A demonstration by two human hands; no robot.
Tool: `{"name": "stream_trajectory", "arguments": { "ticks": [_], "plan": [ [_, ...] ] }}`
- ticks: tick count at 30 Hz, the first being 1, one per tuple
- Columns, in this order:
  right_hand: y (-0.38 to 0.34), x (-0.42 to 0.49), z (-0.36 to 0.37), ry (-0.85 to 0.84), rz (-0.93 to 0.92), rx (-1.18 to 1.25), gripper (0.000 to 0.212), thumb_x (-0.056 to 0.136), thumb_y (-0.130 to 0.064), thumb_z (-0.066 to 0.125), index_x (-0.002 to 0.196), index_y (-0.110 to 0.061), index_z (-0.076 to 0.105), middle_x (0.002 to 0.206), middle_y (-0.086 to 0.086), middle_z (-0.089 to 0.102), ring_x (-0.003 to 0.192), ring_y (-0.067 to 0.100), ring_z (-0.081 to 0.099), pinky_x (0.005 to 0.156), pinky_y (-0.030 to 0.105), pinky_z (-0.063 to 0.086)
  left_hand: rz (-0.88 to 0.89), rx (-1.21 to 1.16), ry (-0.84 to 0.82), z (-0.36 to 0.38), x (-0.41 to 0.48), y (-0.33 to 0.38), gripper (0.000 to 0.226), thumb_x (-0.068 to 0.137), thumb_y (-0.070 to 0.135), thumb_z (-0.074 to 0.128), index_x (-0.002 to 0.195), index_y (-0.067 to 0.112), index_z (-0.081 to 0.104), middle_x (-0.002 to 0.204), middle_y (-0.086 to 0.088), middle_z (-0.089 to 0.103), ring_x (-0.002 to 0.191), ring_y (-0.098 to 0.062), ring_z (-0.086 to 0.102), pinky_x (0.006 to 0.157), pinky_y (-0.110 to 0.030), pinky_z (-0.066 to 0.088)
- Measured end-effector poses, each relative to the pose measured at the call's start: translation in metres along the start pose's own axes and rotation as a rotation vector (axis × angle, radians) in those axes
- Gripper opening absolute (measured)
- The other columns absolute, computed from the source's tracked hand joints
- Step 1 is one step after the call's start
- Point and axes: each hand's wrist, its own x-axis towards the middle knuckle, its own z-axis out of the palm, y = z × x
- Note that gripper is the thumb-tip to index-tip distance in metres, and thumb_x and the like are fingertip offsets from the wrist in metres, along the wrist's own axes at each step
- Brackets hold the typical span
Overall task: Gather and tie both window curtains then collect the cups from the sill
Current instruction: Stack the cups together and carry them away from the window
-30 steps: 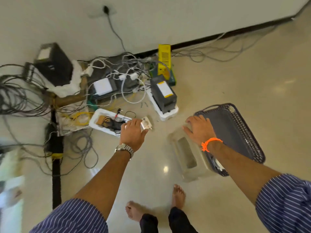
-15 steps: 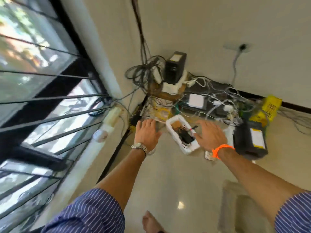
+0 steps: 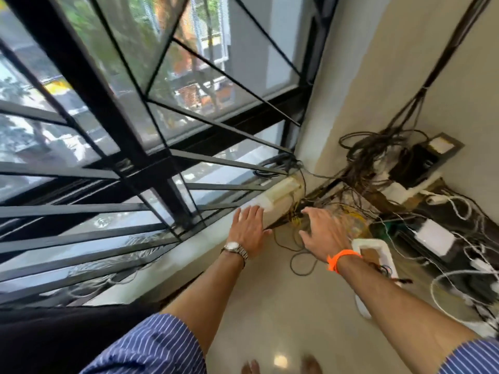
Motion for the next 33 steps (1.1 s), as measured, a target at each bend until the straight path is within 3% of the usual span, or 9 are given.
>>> {"name": "stream_trajectory", "arguments": {
  "ticks": [8,17,22,30,33],
  "plan": [
    [-0.043,0.082,0.059,-0.115,-0.222,-0.069,0.059,0.083,-0.044,0.057,0.134,-0.019,0.044,0.132,-0.001,0.053,0.128,0.018,0.044,0.111,0.036,0.032,-0.206,-0.032,-0.035,0.037,0.020,-0.062,0.068,0.091,0.045,0.054,0.147,0.016,0.027,0.151,-0.003,0.032,0.142,-0.023,0.025,0.119,-0.044,0.012],
    [-0.045,0.159,0.137,-0.202,-0.329,-0.054,0.061,0.081,-0.046,0.060,0.134,-0.019,0.044,0.132,0.001,0.053,0.125,0.020,0.047,0.108,0.036,0.035,-0.250,-0.021,-0.047,0.112,0.076,-0.097,0.071,0.093,0.047,0.049,0.149,0.014,0.023,0.154,-0.004,0.028,0.144,-0.023,0.022,0.120,-0.042,0.008],
    [-0.042,0.185,0.190,-0.244,-0.312,-0.005,0.061,0.082,-0.048,0.060,0.134,-0.020,0.045,0.136,0.001,0.052,0.128,0.021,0.045,0.108,0.038,0.036,-0.215,-0.051,-0.126,0.161,0.098,-0.113,0.072,0.096,0.045,0.043,0.152,0.009,0.015,0.159,-0.009,0.019,0.146,-0.024,0.019,0.120,-0.039,0.011],
    [-0.032,0.221,0.274,-0.224,-0.231,0.056,0.060,0.079,-0.044,0.067,0.128,-0.016,0.047,0.127,0.006,0.056,0.120,0.025,0.050,0.101,0.036,0.042,-0.177,-0.048,-0.112,0.239,0.120,-0.140,0.077,0.090,0.043,0.057,0.148,0.006,0.024,0.150,-0.011,0.034,0.138,-0.025,0.032,0.114,-0.034,0.022],
    [-0.027,0.233,0.300,-0.235,-0.182,0.081,0.066,0.078,-0.044,0.068,0.132,-0.015,0.045,0.134,0.007,0.053,0.125,0.025,0.047,0.105,0.037,0.040,-0.195,-0.042,-0.104,0.260,0.130,-0.146,0.078,0.089,0.041,0.058,0.148,0.004,0.024,0.151,-0.014,0.033,0.139,-0.027,0.031,0.116,-0.036,0.022]
  ]
}}
